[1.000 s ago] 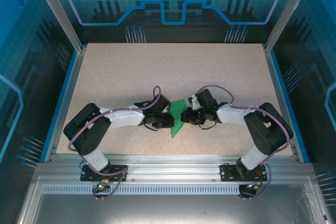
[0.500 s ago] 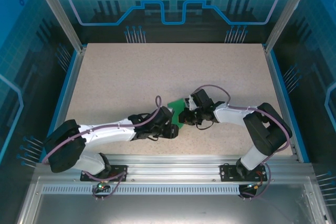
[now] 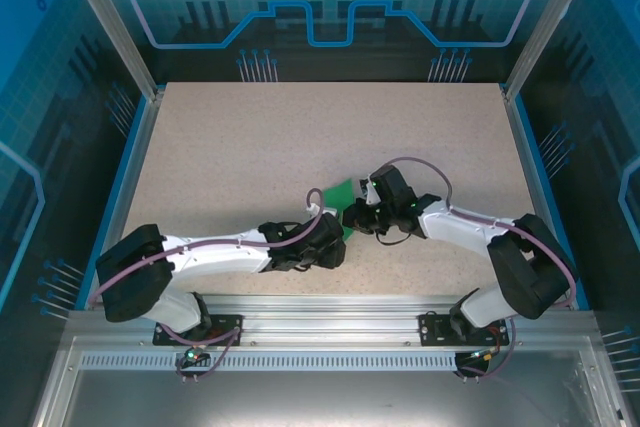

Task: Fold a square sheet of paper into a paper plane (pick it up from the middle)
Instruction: Fourth fold the wing at the center of the table.

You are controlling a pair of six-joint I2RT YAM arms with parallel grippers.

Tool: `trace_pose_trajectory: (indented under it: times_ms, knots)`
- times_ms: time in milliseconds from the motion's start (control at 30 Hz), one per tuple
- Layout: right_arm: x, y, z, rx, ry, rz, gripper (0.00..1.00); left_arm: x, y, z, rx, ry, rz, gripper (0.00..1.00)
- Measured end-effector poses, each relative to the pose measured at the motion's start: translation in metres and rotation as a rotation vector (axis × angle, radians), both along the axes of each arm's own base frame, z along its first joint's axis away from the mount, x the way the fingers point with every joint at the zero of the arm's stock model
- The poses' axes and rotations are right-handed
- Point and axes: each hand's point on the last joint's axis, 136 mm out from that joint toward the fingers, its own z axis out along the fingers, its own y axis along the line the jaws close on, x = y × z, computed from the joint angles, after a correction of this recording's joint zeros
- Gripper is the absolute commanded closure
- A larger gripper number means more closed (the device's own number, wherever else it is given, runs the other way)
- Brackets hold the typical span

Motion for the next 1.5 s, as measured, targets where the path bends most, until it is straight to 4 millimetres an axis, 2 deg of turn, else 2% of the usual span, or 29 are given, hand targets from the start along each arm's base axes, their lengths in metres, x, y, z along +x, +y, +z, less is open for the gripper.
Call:
trace_pose_trajectory:
  times_ms: [467, 900, 1333, 1500]
  knots:
    - [-0.004, -0.001, -0.026, -0.03, 0.069, -0.008, 0.85, 0.002, -0.009, -0.02, 0.179, -0.049, -0.015, 0.55]
    - [-0.002, 0.001, -0.025, -0.029, 0.066, 0.002, 0.84, 0.01, 0.001, -0.032, 0.296, -0.069, 0.026, 0.58]
    - [-0.003, 0.002, -0.025, -0.031, 0.066, 0.018, 0.79, 0.009, 0.003, -0.032, 0.31, -0.075, 0.03, 0.71]
    - [-0.002, 0.001, -0.023, -0.048, 0.062, 0.036, 0.76, 0.009, 0.004, -0.032, 0.309, -0.077, 0.035, 0.72]
